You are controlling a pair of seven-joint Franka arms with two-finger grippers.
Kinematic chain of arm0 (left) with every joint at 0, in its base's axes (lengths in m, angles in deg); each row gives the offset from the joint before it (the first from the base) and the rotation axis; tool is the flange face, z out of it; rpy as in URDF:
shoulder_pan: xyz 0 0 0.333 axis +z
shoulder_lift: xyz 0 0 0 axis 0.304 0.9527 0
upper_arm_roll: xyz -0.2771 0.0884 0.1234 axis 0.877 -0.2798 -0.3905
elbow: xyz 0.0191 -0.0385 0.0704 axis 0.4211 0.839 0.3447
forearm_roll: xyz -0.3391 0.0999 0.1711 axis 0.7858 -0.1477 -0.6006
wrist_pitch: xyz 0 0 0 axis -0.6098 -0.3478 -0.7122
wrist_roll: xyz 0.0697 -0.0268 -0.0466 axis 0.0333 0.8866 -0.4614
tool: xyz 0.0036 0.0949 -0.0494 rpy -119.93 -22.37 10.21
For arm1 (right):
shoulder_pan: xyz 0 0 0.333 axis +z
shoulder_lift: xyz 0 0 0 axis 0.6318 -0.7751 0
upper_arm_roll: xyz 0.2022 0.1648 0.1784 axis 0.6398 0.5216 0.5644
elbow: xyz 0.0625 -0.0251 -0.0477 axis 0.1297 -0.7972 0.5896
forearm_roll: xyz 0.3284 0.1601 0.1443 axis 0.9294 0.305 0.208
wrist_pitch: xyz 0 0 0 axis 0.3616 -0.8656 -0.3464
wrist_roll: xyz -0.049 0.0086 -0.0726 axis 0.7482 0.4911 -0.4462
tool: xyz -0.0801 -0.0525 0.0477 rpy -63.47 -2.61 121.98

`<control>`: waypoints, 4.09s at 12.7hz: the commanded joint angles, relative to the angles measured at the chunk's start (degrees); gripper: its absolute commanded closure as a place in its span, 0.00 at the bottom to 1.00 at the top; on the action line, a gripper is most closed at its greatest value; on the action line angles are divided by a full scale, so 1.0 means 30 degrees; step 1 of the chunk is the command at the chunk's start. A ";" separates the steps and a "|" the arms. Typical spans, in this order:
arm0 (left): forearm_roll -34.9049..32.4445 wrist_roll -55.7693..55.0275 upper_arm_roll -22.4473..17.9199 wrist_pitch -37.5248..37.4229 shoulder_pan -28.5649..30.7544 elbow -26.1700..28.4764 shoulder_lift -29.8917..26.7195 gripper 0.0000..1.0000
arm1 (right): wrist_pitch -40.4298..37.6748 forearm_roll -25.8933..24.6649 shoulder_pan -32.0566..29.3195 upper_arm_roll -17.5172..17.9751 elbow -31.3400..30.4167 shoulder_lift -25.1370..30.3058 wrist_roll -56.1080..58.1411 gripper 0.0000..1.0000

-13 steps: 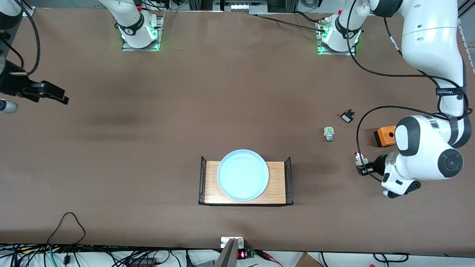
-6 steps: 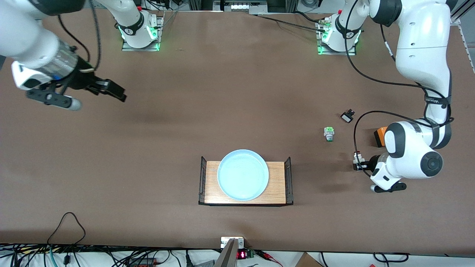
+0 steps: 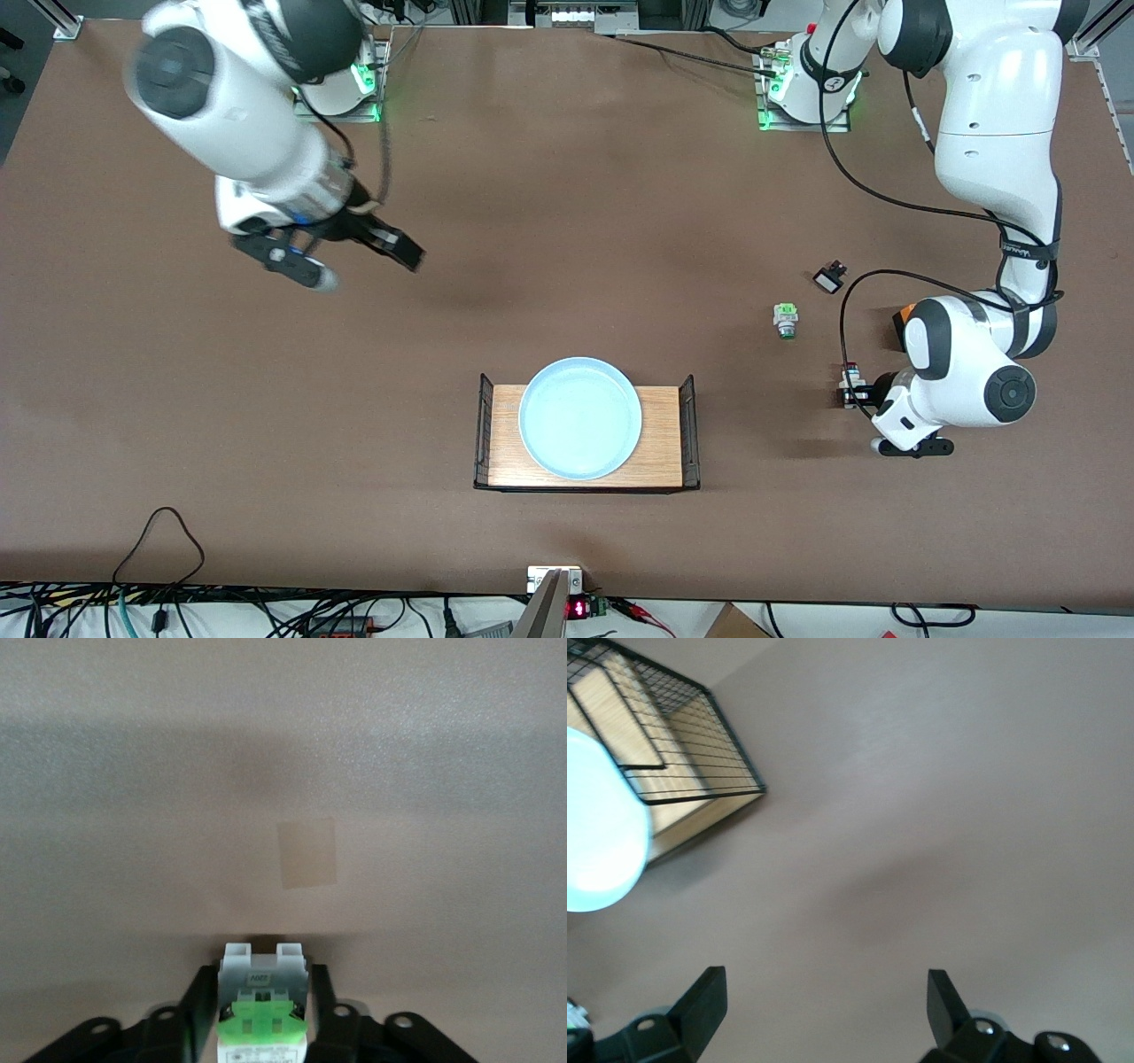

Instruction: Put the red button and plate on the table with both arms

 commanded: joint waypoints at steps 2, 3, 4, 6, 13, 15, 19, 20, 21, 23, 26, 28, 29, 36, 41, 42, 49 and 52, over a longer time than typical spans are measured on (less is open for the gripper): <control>0.0151 -0.0287 -0.0197 -0.0165 0.0062 0.0075 -0.1106 0.00 | 0.2895 0.1002 0.1170 -0.0240 0.0854 -0.1947 -0.3517 0.00; 0.0151 -0.0554 -0.0198 -0.0456 0.0003 0.0075 -0.1633 0.00 | 0.3629 0.1122 0.1230 -0.0211 0.0883 -0.2240 -0.3932 0.00; 0.0151 -0.0701 -0.0227 -0.0691 0.0003 0.0075 -0.2218 0.00 | 0.4245 0.1123 0.1289 -0.0211 0.0883 -0.2504 -0.4081 0.00; -0.0518 -0.1316 -0.0286 -0.1304 0.0003 0.0104 -0.3593 0.00 | 0.5824 0.1123 0.1436 -0.0211 0.0912 -0.3118 -0.4083 0.00; -0.2658 -0.1670 -0.0141 -0.4617 -0.0114 -0.0043 -0.7904 0.00 | 1.0019 0.2412 0.2022 -0.0211 0.2581 -0.5960 -0.5430 0.00; -0.3797 -0.1554 -0.0082 -0.5347 -0.0231 -0.0013 -0.8869 0.00 | 1.1567 0.2909 0.2196 -0.0211 0.2611 -0.6663 -0.6013 0.00; -0.3922 -0.0507 -0.0081 -0.7541 -0.0056 0.0104 -1.1183 0.00 | 1.3567 0.2911 0.2315 -0.0211 0.2641 -0.7981 -0.5958 0.00; -0.3893 -0.0150 -0.0110 -0.8100 -0.0056 0.0104 -1.1682 0.00 | 1.3597 0.2939 0.2257 -0.0211 0.2989 -0.8507 -0.5987 0.00; -0.3921 -0.0175 -0.0111 -0.8453 -0.0056 0.0133 -1.2180 0.00 | 1.3597 0.2940 0.2285 -0.0240 0.3544 -0.9151 -0.6132 0.00; -0.3951 -0.0205 -0.0111 -0.8779 -0.0027 0.0803 -1.3612 0.00 | 1.3656 0.2940 0.2315 -0.0240 0.3900 -0.9742 -0.6602 0.00; -0.4477 -0.0234 -0.0082 -0.8662 -0.0026 0.2619 -1.5754 0.00 | 1.3714 0.3230 0.2286 -0.0240 0.3930 -0.9626 -0.6573 0.00; -0.4478 -0.0292 -0.0052 -0.8546 -0.0027 0.3672 -1.6837 0.00 | 1.3598 0.3699 0.2286 -0.0240 0.3959 -0.9451 -0.6602 0.00; -0.4478 -0.0322 -0.0023 -0.8110 -0.0027 0.4374 -1.7394 0.00 | 1.3539 0.3817 0.2286 -0.0240 0.3959 -0.9421 -0.6602 0.00; -0.4508 -0.1436 0.0710 -0.8770 0.0032 0.5298 -1.8283 0.00 | 1.3509 0.3965 0.2315 -0.0240 0.3930 -0.9363 -0.6631 0.12; -0.4740 -0.1465 0.0709 -0.9160 0.0032 0.3972 -1.7634 0.00 | 1.2693 0.3936 0.2286 -0.0240 0.3930 -0.8896 -0.6866 0.16; -0.4829 -0.1494 0.0710 -0.9189 0.0032 0.3942 -1.7692 0.00 | 1.2428 0.3936 0.2199 -0.0269 0.3930 -0.8864 -0.6866 0.16; -0.4859 -0.1201 0.3458 -0.9160 0.3016 0.3942 -1.7723 0.00 | 1.2337 0.3877 0.2198 -0.0299 0.3872 -0.8893 -0.6837 0.41; -0.4772 -0.1230 0.3522 -0.8110 0.3020 0.3884 -1.6877 0.00 | 1.2367 0.3760 0.2198 -0.0299 0.3872 -0.8893 -0.6837 0.44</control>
